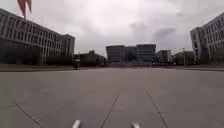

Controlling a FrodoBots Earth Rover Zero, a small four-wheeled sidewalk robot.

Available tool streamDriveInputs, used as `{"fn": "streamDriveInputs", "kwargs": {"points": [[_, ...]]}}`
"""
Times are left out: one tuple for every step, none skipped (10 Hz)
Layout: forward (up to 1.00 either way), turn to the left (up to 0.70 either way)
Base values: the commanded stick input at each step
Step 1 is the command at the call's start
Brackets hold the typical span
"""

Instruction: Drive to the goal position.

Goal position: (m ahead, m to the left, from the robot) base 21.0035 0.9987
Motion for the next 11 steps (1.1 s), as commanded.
{"fn": "streamDriveInputs", "kwargs": {"points": [[0.85, -0.34], [0.85, -0.34], [0.85, -0.29], [0.85, -0.02], [0.85, 0.00], [0.85, 0.00], [0.85, 0.00], [0.85, 0.00], [0.85, 0.00], [0.85, 0.00], [0.85, 0.00]]}}
